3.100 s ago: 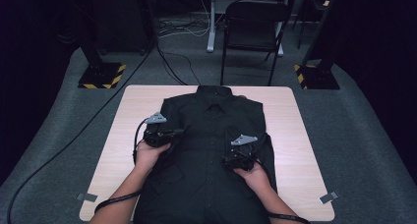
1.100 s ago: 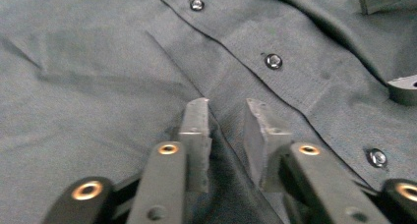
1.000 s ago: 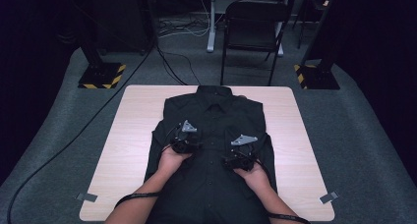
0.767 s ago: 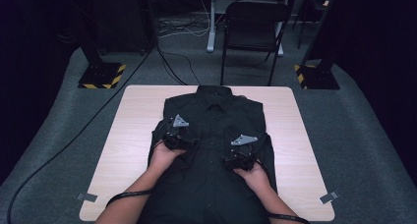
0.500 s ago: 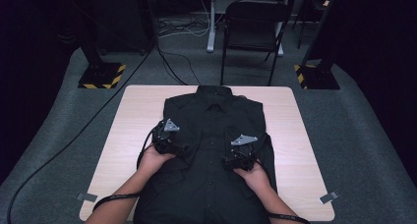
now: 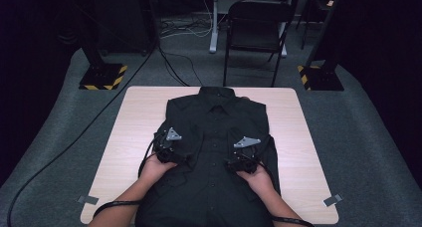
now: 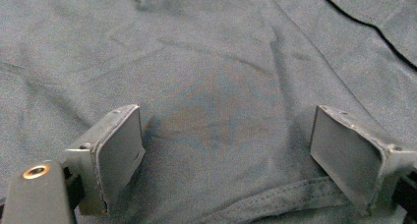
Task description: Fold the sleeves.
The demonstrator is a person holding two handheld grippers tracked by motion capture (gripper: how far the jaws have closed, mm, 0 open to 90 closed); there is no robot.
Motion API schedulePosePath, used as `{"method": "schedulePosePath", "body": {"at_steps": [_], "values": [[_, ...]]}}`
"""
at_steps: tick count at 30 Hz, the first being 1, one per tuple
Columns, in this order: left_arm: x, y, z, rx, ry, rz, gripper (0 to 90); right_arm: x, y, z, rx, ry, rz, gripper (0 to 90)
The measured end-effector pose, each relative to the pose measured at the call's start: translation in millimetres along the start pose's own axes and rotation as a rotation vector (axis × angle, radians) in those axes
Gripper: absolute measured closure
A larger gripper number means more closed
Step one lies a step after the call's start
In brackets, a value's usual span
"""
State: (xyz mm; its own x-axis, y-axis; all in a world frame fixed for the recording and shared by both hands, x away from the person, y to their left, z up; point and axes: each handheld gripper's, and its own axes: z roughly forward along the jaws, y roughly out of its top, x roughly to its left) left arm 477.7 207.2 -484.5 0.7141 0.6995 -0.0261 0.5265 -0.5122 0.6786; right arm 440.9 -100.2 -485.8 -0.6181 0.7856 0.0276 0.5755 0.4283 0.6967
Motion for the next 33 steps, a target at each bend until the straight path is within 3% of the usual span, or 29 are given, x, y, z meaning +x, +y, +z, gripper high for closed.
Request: {"method": "schedulePosePath", "body": {"at_steps": [4,22,33], "values": [[-1.3,-4.1,1.5,-0.038,0.003,-0.005,10.8,0.3,-0.7,-0.5,0.0,0.0,0.001,17.4],[-3.3,-5.3,0.7,-0.041,0.008,-0.008,10.8,0.2,-0.6,0.2,0.002,0.0,0.0,14.9],[-18.8,-14.9,-8.3,-0.04,0.007,-0.005,10.7,12.7,-17.9,-15.0,-0.01,0.002,-0.002,12.6]]}}
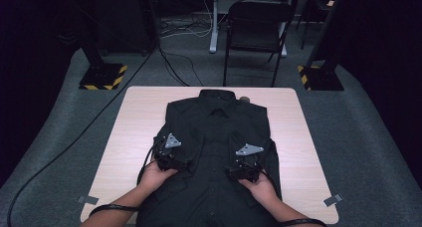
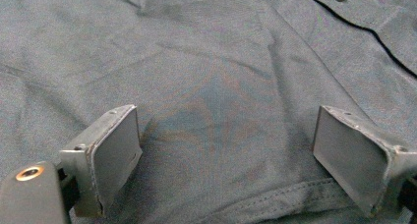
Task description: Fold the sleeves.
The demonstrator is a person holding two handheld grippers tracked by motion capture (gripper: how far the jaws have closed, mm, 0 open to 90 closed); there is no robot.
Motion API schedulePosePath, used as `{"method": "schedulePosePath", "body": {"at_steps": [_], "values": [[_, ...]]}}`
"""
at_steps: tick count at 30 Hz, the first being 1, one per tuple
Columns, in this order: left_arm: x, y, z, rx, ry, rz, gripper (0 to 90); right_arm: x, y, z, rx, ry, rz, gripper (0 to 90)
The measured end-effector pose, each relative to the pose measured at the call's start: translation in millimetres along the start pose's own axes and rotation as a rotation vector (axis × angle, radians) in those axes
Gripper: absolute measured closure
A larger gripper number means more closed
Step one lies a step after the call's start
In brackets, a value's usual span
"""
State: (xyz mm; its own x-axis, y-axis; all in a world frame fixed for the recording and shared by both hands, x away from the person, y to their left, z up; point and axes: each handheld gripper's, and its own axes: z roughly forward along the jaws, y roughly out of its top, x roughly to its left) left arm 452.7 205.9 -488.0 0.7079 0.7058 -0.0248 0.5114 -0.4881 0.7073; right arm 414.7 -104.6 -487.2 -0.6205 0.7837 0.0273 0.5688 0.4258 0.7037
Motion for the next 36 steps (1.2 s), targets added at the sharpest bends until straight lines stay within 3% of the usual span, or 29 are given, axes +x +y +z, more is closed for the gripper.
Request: {"method": "schedulePosePath", "body": {"at_steps": [9,14,18,20,23,26,28,31,36], "values": [[-16.9,-10.1,-10.4,0.0,-0.001,-0.004,10.6,13.4,-13.5,-13.2,0.002,0.008,-0.006,10.8],[-19.5,-12.0,-13.8,0.01,-0.012,0.007,10.4,18.5,-15.9,-16.4,0.021,0.027,-0.024,7.0],[-14.3,-0.9,-15.9,0.075,-0.057,0.02,11.9,18.4,-12.4,-19.1,0.056,0.045,-0.049,13.6],[-10.5,7.8,-21.9,0.06,-0.057,0.035,13.8,18.5,-7.2,-22.3,0.08,0.064,-0.066,17.2],[-1.7,24.1,-30.0,0.033,-0.048,0.038,12.6,16.9,4.6,-33.6,0.037,0.049,-0.105,17.5],[10.8,39.4,-31.1,0.011,-0.036,0.033,13.1,4.8,20.7,-42.1,0.004,0.022,-0.116,17.7],[18.4,48.5,-27.6,-0.003,-0.015,0.045,13.4,-10.2,30.4,-42.1,-0.001,0.008,-0.093,17.9],[30.2,59.8,-16.8,0.015,0.009,0.053,12.9,-37.3,40.3,-34.2,0.005,-0.025,-0.058,18.4],[45.8,59.2,3.0,0.012,0.018,0.005,12.7,-69.4,44.5,-11.8,0.009,-0.079,0.015,18.5]]}}
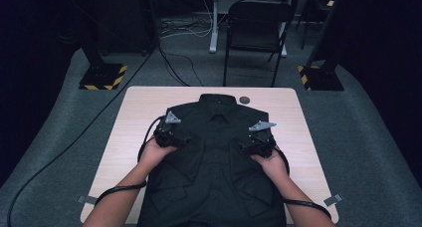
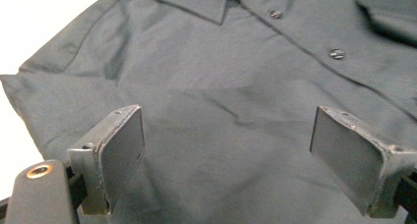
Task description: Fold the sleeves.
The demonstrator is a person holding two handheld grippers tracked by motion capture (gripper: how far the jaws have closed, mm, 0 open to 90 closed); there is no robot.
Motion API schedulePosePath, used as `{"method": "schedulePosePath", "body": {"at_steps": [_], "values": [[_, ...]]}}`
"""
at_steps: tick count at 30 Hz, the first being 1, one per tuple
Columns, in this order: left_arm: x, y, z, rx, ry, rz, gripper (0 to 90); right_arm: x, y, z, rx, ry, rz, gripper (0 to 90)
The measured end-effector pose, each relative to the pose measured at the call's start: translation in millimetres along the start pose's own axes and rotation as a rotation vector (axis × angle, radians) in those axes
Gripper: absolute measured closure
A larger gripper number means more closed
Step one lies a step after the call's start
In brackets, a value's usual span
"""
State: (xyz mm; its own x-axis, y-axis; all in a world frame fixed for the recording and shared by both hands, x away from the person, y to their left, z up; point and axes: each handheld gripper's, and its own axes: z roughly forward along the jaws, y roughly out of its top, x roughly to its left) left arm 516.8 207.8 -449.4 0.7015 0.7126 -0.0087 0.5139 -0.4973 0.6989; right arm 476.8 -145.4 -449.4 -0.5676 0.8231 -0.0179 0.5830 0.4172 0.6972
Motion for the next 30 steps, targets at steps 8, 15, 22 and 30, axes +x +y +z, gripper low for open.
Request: {"method": "schedulePosePath", "body": {"at_steps": [8,15,22,30], "values": [[2.4,-20.1,21.1,0.019,0.0,-0.03,12.3,-5.8,-18.3,19.5,0.018,-0.017,0.037,17.8],[2.0,-29.0,25.1,0.012,0.005,-0.026,11.5,-8.6,-31.6,21.9,-0.004,0.002,0.085,16.9],[-0.1,-34.6,23.0,-0.017,0.003,-0.024,11.5,-3.5,-38.7,18.9,-0.034,-0.006,0.086,15.2],[-7.7,-41.8,15.4,-0.015,-0.001,-0.019,11.4,6.2,-44.6,13.2,-0.016,0.018,0.066,7.5]]}}
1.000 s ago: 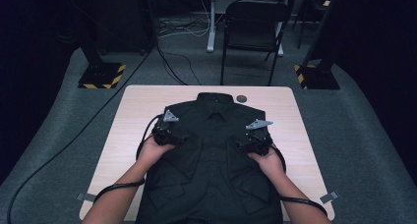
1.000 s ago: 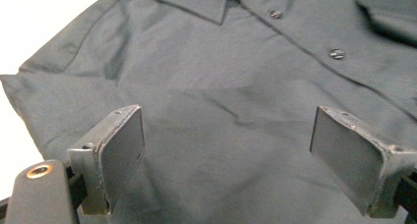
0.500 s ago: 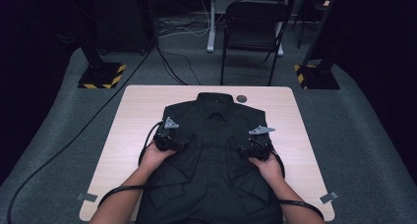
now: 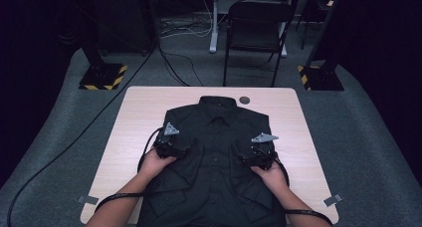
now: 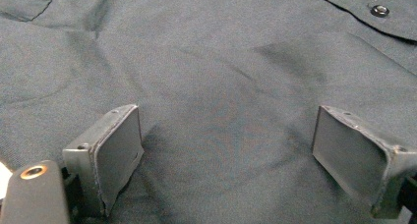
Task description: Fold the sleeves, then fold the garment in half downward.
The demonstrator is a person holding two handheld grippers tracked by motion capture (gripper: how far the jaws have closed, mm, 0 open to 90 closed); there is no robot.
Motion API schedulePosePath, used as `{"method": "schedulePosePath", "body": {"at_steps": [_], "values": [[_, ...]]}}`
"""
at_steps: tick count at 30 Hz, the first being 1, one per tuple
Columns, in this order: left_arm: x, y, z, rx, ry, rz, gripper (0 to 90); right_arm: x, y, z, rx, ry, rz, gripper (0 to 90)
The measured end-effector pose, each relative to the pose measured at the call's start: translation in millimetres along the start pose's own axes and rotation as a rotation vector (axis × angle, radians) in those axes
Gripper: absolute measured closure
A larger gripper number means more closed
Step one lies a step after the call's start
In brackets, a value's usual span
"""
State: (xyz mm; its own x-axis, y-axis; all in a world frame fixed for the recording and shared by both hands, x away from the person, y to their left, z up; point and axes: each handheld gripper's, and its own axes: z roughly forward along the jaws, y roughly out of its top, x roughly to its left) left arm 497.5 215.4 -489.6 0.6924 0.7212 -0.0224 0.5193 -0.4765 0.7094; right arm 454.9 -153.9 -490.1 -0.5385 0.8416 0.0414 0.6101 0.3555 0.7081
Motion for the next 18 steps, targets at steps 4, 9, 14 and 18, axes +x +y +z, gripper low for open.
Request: {"method": "schedulePosePath", "body": {"at_steps": [4,9,14,18], "values": [[-2.4,-2.3,-2.5,0.001,-0.003,0.003,11.4,2.4,-1.7,-1.3,0.011,0.013,-0.01,3.9],[-5.2,-5.1,-5.3,0.0,-0.003,0.003,11.3,4.2,-2.6,-2.2,0.021,0.025,-0.023,1.7],[-7.2,-6.7,-7.0,0.001,-0.004,0.004,11.1,7.7,-5.7,-4.7,0.019,0.023,-0.027,1.4],[-6.8,-6.4,-6.8,0.004,-0.009,0.005,10.7,8.1,-3.9,-4.3,0.033,0.021,-0.024,1.3]]}}
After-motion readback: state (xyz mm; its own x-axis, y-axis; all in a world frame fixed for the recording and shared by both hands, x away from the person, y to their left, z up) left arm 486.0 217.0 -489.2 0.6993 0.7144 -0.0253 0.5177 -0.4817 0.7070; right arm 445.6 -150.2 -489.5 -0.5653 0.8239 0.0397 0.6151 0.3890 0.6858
